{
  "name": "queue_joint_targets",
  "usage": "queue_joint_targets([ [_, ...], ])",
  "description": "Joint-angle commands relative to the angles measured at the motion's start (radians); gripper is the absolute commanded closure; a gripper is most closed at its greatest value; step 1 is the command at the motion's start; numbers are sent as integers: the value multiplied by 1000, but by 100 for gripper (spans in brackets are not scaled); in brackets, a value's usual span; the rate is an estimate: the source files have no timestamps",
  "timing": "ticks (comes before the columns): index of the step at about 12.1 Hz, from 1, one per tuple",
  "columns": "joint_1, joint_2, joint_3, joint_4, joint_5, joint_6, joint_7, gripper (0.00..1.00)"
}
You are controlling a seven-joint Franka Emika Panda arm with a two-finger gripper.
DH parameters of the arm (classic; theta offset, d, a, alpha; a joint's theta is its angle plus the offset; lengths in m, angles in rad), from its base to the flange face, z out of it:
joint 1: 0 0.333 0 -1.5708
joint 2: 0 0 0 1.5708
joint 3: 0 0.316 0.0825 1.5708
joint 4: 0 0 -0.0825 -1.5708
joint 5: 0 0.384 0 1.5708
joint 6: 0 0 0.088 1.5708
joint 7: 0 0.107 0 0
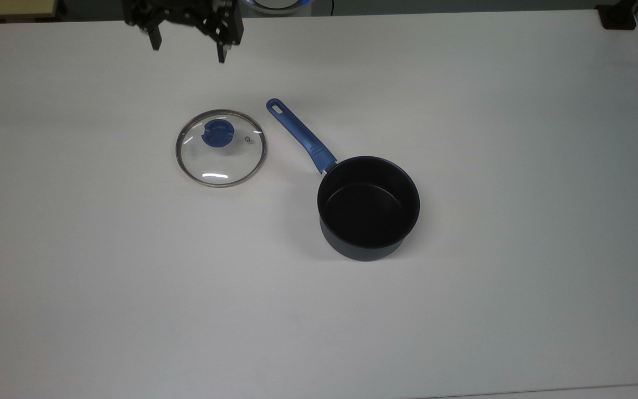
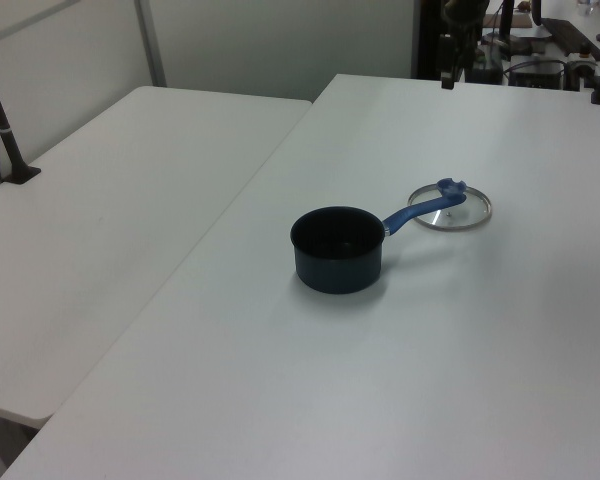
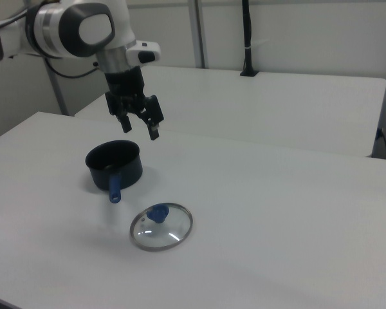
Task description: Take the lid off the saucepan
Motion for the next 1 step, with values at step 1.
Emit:
queue_joint_targets([
  [1, 9, -10, -2, 22, 27, -40, 20, 0],
])
